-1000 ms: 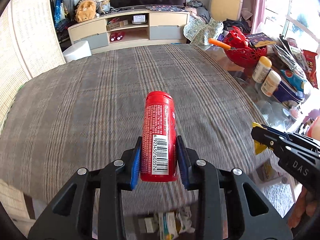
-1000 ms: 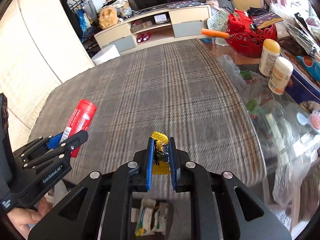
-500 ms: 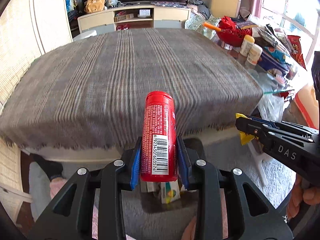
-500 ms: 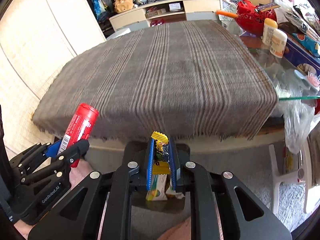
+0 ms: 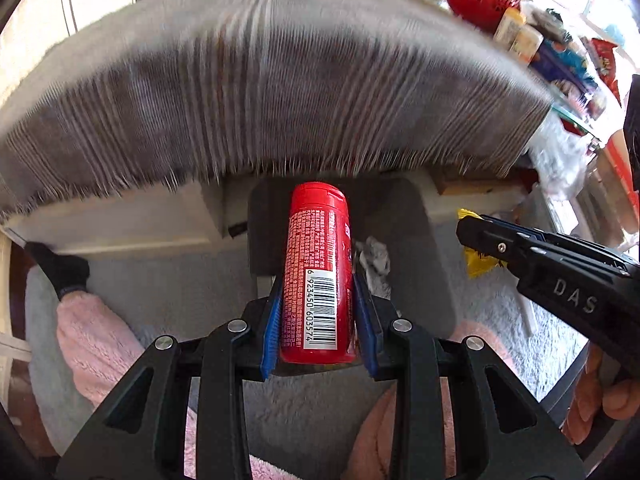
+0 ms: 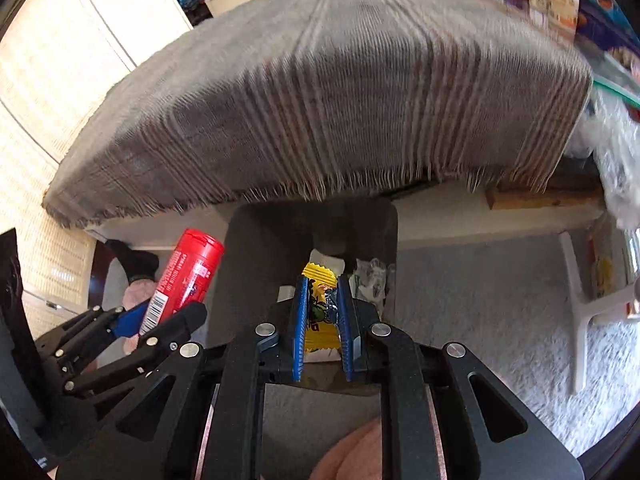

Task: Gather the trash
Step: 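Carry wrapper and red can over the bin and open both tools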

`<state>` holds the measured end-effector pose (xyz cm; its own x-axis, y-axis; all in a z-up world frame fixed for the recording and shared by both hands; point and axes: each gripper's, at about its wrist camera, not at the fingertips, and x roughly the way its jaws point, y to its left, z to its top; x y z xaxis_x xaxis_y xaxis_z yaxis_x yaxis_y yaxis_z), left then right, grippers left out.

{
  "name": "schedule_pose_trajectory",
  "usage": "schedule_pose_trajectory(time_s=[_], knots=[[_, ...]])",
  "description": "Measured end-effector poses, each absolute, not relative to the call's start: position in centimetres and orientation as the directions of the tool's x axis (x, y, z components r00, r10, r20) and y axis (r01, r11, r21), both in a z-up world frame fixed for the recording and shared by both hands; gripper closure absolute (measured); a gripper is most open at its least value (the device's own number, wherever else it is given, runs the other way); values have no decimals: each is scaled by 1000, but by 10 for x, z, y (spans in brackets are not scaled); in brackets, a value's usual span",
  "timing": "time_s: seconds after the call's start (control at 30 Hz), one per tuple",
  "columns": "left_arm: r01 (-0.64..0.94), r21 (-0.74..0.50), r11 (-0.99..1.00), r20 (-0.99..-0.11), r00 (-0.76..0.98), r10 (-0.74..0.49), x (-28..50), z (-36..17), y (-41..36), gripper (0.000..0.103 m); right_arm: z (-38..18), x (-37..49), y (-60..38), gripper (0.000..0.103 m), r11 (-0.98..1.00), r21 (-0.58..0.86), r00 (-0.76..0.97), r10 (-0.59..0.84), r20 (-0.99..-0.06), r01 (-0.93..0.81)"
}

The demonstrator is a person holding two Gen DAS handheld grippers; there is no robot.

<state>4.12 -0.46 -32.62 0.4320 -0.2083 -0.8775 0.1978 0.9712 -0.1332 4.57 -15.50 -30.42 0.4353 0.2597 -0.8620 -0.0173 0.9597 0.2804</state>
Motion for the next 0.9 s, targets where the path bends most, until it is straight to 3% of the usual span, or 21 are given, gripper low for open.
schedule_pose_trajectory(time_s=[0.43,0.57,0.63,0.67,0.77,0.9], knots=[[213,-129,969,-907,369,-202,60,-364,-8,72,-345,70,-153,84,949,313,365,284,-887,23],[219,-120,968,-898,393,-200,59,-357,-8,56,-343,69,-153,81,950,312,368,281,-886,25],[219,-113,969,-895,402,-195,57,-352,-8,53,-338,68,-156,58,947,319,378,286,-880,27],[215,-112,970,-892,409,-194,56,-349,-7,53,-335,67,-157,52,947,320,390,285,-876,29],[202,-113,973,-884,427,-191,52,-337,-3,52,-321,64,-162,50,950,311,428,268,-863,32],[187,-97,978,-852,492,-179,41,-308,3,34,-290,52,-175,9,958,282,516,217,-828,50]])
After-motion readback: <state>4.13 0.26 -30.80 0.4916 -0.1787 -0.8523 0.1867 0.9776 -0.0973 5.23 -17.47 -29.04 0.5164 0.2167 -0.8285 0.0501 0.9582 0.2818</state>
